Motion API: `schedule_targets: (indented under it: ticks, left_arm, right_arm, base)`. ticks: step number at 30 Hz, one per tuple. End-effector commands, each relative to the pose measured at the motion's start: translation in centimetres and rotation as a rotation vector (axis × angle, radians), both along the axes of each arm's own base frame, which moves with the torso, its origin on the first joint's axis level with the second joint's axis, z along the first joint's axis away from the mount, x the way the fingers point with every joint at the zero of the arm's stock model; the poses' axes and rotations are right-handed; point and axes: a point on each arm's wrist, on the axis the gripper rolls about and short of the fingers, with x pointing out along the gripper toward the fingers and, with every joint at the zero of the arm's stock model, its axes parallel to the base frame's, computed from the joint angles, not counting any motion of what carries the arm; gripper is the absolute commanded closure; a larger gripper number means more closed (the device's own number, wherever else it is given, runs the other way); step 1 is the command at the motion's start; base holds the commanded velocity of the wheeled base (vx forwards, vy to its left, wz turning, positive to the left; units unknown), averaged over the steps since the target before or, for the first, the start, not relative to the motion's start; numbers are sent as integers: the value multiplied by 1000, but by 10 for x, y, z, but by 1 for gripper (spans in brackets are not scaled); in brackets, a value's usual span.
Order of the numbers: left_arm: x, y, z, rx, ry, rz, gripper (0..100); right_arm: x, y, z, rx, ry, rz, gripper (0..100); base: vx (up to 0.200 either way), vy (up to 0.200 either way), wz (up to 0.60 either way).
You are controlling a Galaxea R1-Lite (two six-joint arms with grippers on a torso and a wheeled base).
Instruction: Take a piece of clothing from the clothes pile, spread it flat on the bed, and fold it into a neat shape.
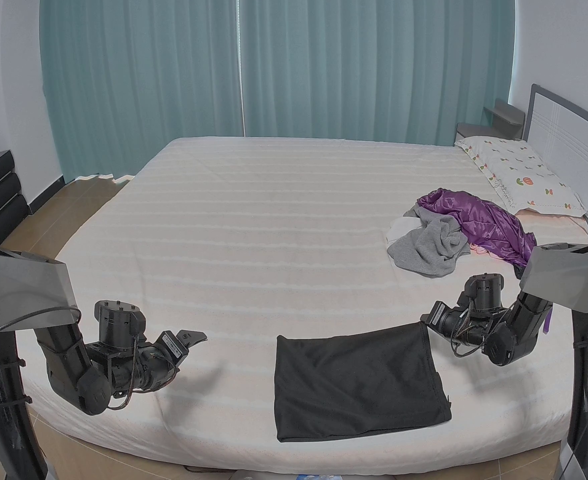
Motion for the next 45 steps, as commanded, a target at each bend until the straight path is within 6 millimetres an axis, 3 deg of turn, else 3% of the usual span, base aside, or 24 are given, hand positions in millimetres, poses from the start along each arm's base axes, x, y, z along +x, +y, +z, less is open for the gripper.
schedule_targets:
  ticks: [1,12,16,25,31,45]
  left_arm:
    - [4,-2,-4,4,-1,-4,0]
    - [30,-21,4,22,-99,-1,0]
    - [37,-46,8,26,-139,-75,0]
    - [51,-100,-17,52,-153,-219,0]
    - [57,-117,-27,138,-174,-312,0]
    - [89,-153,-40,269,-142,-306,0]
  right_arm:
    - [3,-4,2,2,-11,-13,100]
    - [4,-10,0,-3,-9,-34,100]
    - [6,-9,1,12,-9,-44,100]
    - [4,-7,-3,21,8,-59,100]
    - [2,0,-7,21,18,-43,100]
    - [3,-2,-3,43,-24,-58,100]
  base:
    - [0,0,0]
    - [0,0,0]
    - [0,0,0]
    - [0,0,0]
    - [0,0,0]
    - [0,0,0]
